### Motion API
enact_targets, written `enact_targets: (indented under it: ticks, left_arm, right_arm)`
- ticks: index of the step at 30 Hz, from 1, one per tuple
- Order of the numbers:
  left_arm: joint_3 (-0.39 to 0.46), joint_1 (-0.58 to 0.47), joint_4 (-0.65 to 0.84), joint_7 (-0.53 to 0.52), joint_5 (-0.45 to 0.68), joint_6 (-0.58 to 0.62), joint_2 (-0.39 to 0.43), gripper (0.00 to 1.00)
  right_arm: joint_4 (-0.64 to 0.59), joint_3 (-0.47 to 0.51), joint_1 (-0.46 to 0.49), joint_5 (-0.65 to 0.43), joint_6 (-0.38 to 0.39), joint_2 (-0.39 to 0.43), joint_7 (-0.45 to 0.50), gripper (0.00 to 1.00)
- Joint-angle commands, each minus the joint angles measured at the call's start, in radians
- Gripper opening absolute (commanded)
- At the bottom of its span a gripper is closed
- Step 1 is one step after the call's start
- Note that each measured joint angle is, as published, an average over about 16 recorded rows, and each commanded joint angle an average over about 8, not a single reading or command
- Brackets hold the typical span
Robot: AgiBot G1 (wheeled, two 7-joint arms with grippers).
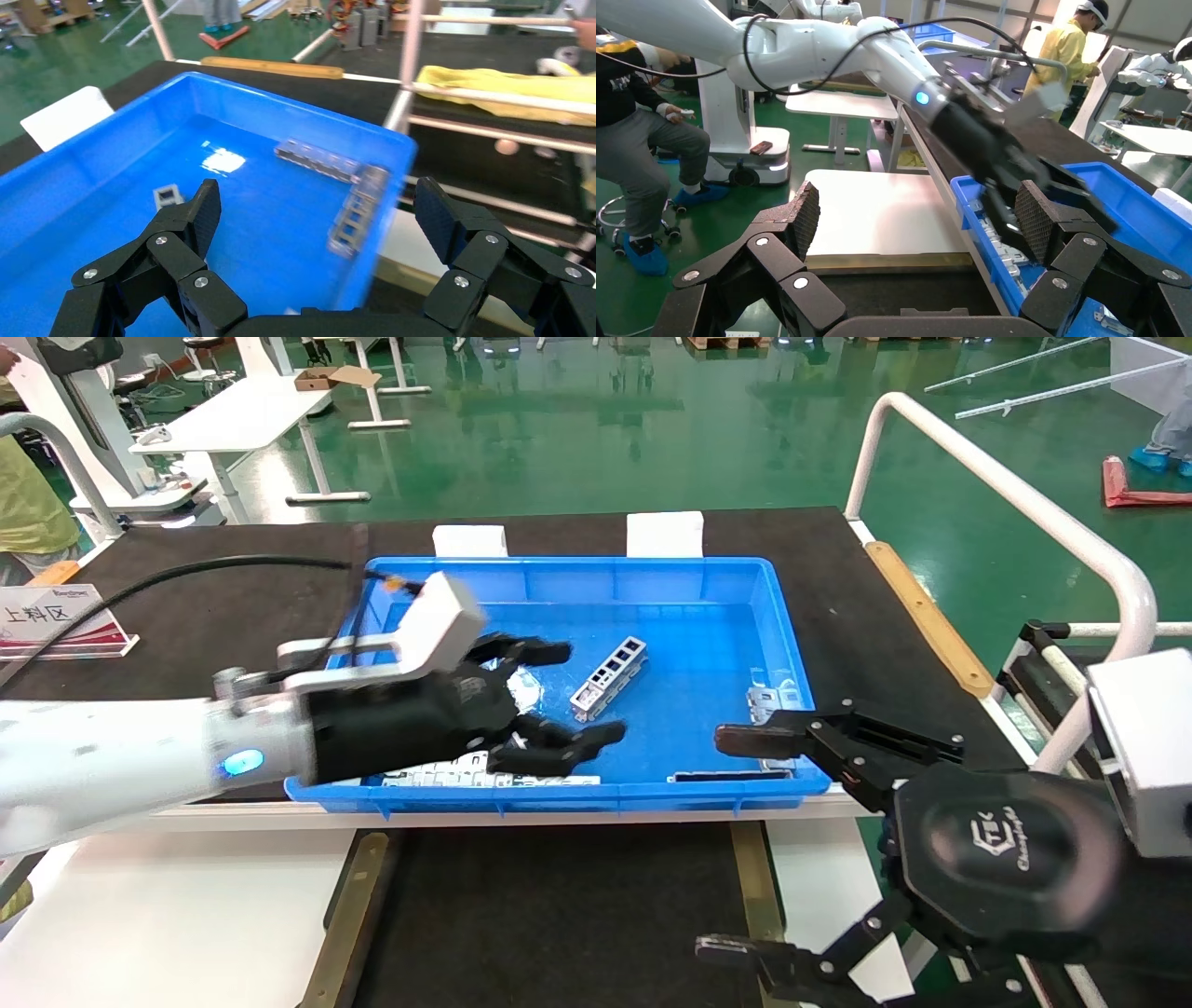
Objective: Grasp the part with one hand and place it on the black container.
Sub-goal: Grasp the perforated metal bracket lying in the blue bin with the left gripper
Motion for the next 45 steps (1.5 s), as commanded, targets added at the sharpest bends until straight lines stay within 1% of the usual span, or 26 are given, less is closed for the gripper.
enact_targets:
  ticks: [1, 8, 14, 17, 20, 24, 30, 31, 32, 38, 39, 40, 45]
  left_arm:
    - [0.015, -0.025, 0.05, 0.003, 0.029, -0.031, 0.044, 1.0]
    - [0.034, -0.078, 0.252, 0.083, 0.092, -0.158, 0.173, 1.0]
    - [0.037, -0.124, 0.433, 0.158, 0.116, -0.249, 0.272, 1.0]
    - [0.044, -0.145, 0.51, 0.195, 0.123, -0.28, 0.308, 1.0]
    - [0.058, -0.159, 0.563, 0.227, 0.125, -0.307, 0.331, 1.0]
    - [0.087, -0.163, 0.591, 0.244, 0.111, -0.346, 0.343, 1.0]
    - [0.154, -0.154, 0.585, 0.206, 0.069, -0.411, 0.349, 1.0]
    - [0.169, -0.152, 0.581, 0.196, 0.062, -0.421, 0.349, 0.99]
    - [0.184, -0.15, 0.577, 0.186, 0.056, -0.43, 0.349, 0.92]
    - [0.277, -0.135, 0.543, 0.129, 0.023, -0.488, 0.349, 0.17]
    - [0.291, -0.133, 0.538, 0.121, 0.017, -0.497, 0.349, 0.05]
    - [0.305, -0.132, 0.533, 0.113, 0.01, -0.507, 0.349, 0.0]
    - [0.366, -0.129, 0.515, 0.084, -0.026, -0.548, 0.347, 0.0]
  right_arm:
    - [0.0, 0.0, 0.0, 0.0, 0.0, 0.0, 0.0, 1.0]
    - [0.0, 0.0, 0.0, 0.0, 0.0, 0.0, 0.0, 1.0]
    - [0.0, 0.0, 0.0, 0.0, 0.0, 0.0, 0.0, 1.0]
    - [0.0, 0.0, 0.0, 0.0, 0.0, 0.0, 0.0, 1.0]
    - [0.0, 0.0, 0.0, 0.0, 0.0, 0.0, 0.0, 1.0]
    - [0.0, -0.001, 0.0, 0.0, 0.0, 0.0, 0.0, 1.0]
    - [0.0, -0.001, 0.0, 0.0, 0.0, 0.0, 0.0, 1.0]
    - [0.0, -0.001, 0.0, 0.0, 0.0, 0.0, 0.0, 0.95]
    - [0.0, -0.001, 0.0, 0.0, 0.0, 0.0, 0.0, 0.83]
    - [0.0, -0.001, 0.0, 0.001, 0.0, 0.0, 0.0, 0.08]
    - [0.0, -0.001, 0.0, 0.001, 0.0, 0.0, 0.0, 0.0]
    - [0.0, -0.001, 0.0, 0.001, 0.0, 0.0, 0.0, 0.0]
    - [0.0, -0.001, 0.0, 0.001, 0.0, 0.0, 0.0, 0.0]
